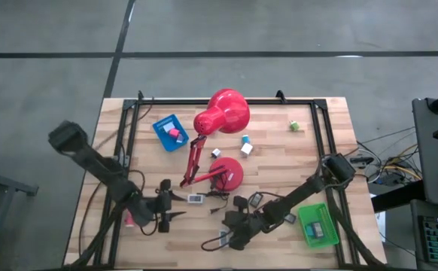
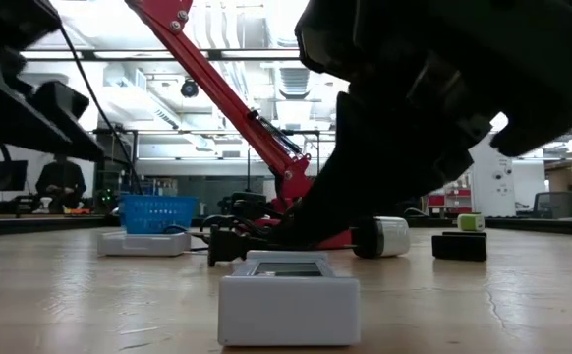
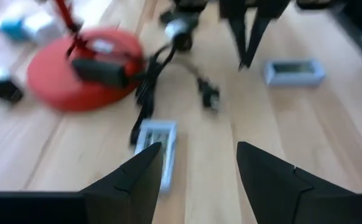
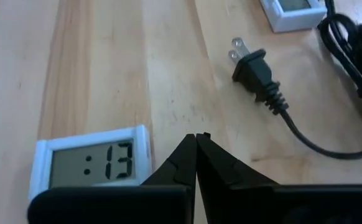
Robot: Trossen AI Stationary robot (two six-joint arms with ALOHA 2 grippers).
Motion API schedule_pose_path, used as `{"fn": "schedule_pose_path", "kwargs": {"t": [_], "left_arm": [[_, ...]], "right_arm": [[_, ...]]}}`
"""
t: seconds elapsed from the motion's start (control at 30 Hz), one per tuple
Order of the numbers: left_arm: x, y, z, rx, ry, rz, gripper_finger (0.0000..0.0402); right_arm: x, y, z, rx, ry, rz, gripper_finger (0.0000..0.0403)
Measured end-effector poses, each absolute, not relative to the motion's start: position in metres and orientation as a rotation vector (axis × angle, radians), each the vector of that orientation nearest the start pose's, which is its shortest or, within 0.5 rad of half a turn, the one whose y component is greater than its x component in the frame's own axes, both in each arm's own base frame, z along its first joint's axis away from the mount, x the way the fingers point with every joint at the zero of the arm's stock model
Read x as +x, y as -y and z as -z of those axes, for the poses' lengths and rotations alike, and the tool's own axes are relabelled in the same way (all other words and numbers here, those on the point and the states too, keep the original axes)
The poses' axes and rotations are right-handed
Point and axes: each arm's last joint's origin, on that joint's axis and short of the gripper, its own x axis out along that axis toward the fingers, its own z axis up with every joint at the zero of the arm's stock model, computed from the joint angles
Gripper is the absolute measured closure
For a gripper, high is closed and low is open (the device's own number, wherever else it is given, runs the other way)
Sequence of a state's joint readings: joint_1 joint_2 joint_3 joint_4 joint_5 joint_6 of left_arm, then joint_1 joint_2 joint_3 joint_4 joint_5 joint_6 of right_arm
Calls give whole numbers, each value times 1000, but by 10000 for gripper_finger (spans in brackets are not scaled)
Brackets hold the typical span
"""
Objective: Pick & Place Office items
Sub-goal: Put the top light pink charger adapter into the blue bin
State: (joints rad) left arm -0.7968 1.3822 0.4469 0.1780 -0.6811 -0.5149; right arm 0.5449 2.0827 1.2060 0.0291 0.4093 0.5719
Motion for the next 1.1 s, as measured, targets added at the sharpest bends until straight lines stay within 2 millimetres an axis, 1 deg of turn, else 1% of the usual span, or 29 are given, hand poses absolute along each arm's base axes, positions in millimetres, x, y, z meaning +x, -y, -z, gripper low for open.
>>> {"fn": "schedule_pose_path", "kwargs": {"t": [0.1, 0.17, 0.27, 0.33, 0.43, 0.57, 0.67, 0.77, 0.83, 0.93, 1.1], "left_arm": [[165, 155, -163, -2, -693, -93, 186], [160, 159, -181, -12, -776, -122, 181], [154, 167, -204, -39, -915, -141, 170], [153, 173, -212, -70, -1016, -143, 161], [151, 177, -212, -98, -1160, -183, 146], [148, 178, -201, -152, -1326, -272, 134], [144, 178, -193, -203, -1430, -342, 134], [141, 178, -189, -259, -1491, -434, 134], [138, 177, -188, -289, -1509, -493, 133], [137, 178, -188, -356, -1539, -531, 134], [134, 179, -189, -427, -1609, -573, 134]], "right_arm": [[360, -205, -112, 166, -776, 77, 391], [359, -205, -111, 186, -793, 70, 382], [357, -205, -109, 195, -811, 76, 358], [356, -204, -109, 194, -824, 79, 338], [354, -204, -108, 194, -842, 73, 303], [352, -206, -107, 186, -853, 68, 253], [350, -208, -107, 177, -859, 64, 219], [348, -209, -106, 160, -872, 63, 192], [346, -210, -106, 148, -881, 62, 180], [344, -212, -105, 124, -889, 51, 168], [340, -213, -103, 83, -898, 32, 161]]}}
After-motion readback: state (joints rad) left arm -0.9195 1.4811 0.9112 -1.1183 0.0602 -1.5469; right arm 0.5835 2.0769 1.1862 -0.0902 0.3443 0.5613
